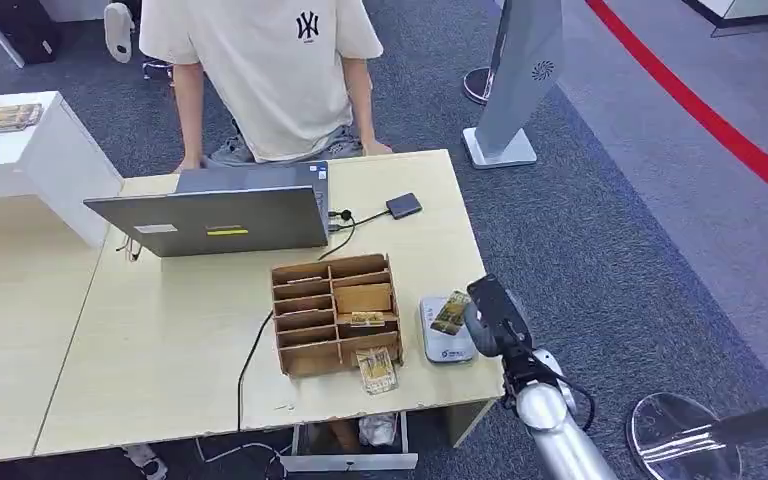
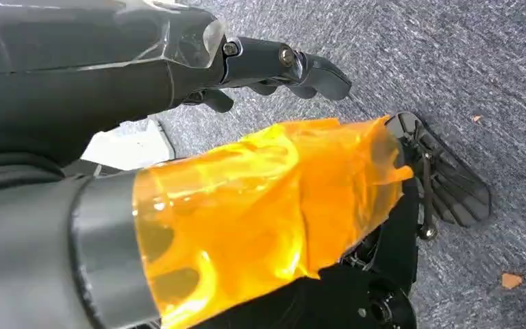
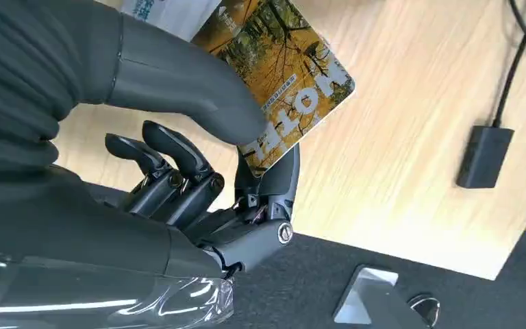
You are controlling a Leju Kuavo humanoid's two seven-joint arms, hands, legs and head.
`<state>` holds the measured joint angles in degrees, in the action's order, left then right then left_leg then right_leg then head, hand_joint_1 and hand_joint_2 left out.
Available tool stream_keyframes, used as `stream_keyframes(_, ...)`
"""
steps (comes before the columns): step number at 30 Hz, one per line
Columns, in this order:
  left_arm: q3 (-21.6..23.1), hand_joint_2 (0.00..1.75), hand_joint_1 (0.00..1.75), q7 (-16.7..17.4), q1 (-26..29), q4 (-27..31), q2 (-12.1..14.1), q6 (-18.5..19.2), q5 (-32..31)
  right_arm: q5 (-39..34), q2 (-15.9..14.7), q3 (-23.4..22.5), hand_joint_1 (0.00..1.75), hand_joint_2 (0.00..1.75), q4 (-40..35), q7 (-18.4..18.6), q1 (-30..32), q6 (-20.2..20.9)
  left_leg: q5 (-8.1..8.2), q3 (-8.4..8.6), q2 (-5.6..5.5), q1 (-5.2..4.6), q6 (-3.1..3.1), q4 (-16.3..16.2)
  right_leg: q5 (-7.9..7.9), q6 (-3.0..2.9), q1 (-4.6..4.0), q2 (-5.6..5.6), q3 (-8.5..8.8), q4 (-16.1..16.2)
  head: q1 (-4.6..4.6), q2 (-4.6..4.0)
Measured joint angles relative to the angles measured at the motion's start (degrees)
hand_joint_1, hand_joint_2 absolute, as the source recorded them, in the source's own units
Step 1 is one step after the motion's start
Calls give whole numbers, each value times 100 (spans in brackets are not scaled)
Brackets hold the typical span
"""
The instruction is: Pass the card to the sensor for recognition and then transmit it.
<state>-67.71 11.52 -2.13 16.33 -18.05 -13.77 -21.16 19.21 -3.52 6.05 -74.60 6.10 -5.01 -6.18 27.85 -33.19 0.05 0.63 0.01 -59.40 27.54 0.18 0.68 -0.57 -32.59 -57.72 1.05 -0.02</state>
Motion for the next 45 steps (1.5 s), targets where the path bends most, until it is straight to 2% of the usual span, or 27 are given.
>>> stream_keyframes(19,197,0,0,98,-23,2,7,9,188,100,-24,59,175,175,398,72,-211,151,0,0,0,0,0,0,0,0,0,-1,1,0,2,0)
stream_keyframes(45,442,0,0,107,-53,0,20,-9,511,174,-22,109,175,175,581,98,-317,205,0,-1,-1,0,0,0,0,0,0,-1,1,0,0,0)
